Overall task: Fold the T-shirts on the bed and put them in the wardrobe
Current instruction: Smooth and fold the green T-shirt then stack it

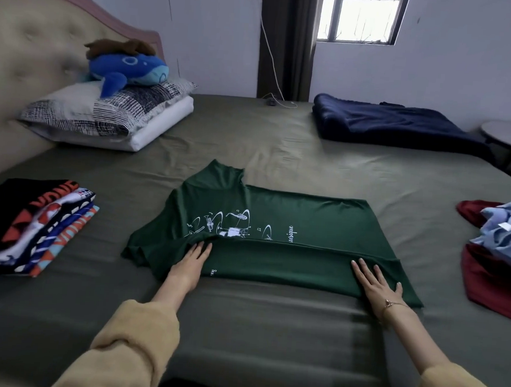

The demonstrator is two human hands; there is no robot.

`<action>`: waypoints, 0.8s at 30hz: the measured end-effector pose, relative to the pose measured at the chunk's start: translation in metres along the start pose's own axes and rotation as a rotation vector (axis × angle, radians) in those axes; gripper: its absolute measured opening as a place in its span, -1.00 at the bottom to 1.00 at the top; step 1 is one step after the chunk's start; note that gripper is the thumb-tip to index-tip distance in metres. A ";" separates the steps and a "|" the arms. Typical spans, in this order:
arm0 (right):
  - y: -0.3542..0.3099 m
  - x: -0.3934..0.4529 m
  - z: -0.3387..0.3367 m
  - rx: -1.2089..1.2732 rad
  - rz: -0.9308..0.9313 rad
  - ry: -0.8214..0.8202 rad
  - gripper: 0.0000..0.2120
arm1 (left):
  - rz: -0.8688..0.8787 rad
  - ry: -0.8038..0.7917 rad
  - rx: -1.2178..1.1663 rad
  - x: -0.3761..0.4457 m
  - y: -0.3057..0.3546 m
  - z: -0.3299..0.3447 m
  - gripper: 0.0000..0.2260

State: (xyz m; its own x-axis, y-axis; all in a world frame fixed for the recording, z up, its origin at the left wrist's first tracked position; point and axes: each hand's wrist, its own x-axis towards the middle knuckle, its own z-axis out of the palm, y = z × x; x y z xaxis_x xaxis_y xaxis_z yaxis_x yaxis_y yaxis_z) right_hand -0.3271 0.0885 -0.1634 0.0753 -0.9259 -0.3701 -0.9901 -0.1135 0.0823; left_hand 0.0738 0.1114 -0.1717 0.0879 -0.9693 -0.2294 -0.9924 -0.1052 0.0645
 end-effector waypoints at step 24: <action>0.023 -0.068 0.028 0.032 0.020 -0.033 -0.10 | -0.024 0.004 0.166 -0.081 0.021 0.020 -0.31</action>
State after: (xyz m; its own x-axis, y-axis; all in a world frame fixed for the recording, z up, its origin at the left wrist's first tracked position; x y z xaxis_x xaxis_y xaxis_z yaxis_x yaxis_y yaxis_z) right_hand -0.3581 0.1585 -0.1624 0.0517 -0.9155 -0.3990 -0.9948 -0.0825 0.0605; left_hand 0.0440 0.1924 -0.1711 0.1122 -0.9679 -0.2248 -0.9905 -0.0910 -0.1029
